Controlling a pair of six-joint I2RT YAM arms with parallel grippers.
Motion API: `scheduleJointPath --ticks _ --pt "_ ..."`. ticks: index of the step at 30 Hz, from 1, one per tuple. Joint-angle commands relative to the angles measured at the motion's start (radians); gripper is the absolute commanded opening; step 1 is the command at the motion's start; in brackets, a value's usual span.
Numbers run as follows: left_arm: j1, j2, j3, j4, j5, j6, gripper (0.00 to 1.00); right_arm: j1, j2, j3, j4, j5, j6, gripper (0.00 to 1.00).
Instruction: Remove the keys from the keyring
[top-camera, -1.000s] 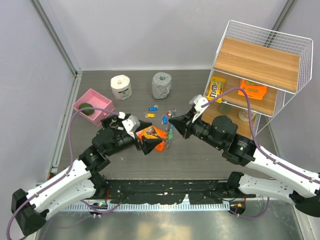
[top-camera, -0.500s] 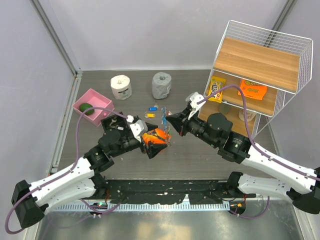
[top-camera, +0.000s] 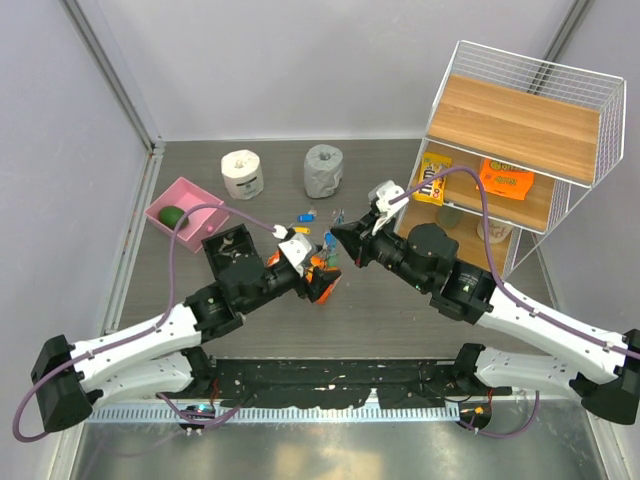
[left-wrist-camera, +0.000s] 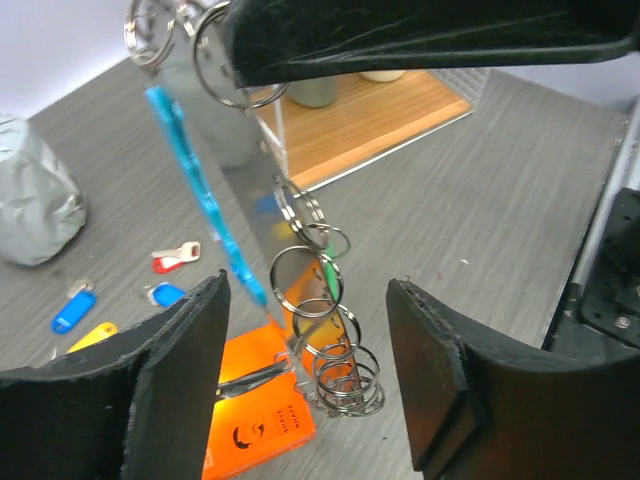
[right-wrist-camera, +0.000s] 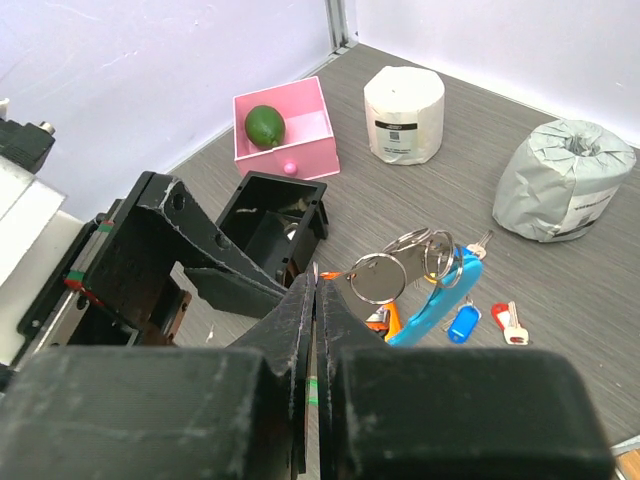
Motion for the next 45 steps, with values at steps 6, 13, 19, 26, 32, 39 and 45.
scheduleJointPath --ticks 6,13,19,26,32,39,45 --pt "-0.007 -0.066 -0.004 0.008 -0.143 0.117 0.73 -0.002 -0.036 0.074 0.068 0.059 -0.021 0.05" --pt "-0.008 -0.075 0.019 -0.075 -0.164 0.136 0.28 -0.002 -0.048 0.073 0.065 0.053 -0.022 0.05" --pt "-0.008 -0.04 0.051 -0.084 -0.149 0.157 0.08 -0.002 -0.053 0.071 0.065 0.033 -0.007 0.05" --pt "-0.008 -0.034 0.088 -0.141 -0.141 0.332 0.0 -0.002 -0.137 -0.004 0.047 0.025 0.011 0.3" --pt "-0.008 -0.077 0.099 -0.178 -0.158 0.488 0.0 -0.002 -0.327 -0.156 -0.025 0.01 -0.054 0.66" --pt "-0.008 -0.138 0.085 -0.227 -0.026 0.721 0.0 -0.002 -0.449 -0.188 -0.152 -0.255 -0.401 0.7" --pt "-0.008 -0.155 0.109 -0.305 0.063 0.896 0.0 -0.002 -0.436 -0.165 -0.28 -0.432 -0.845 0.74"
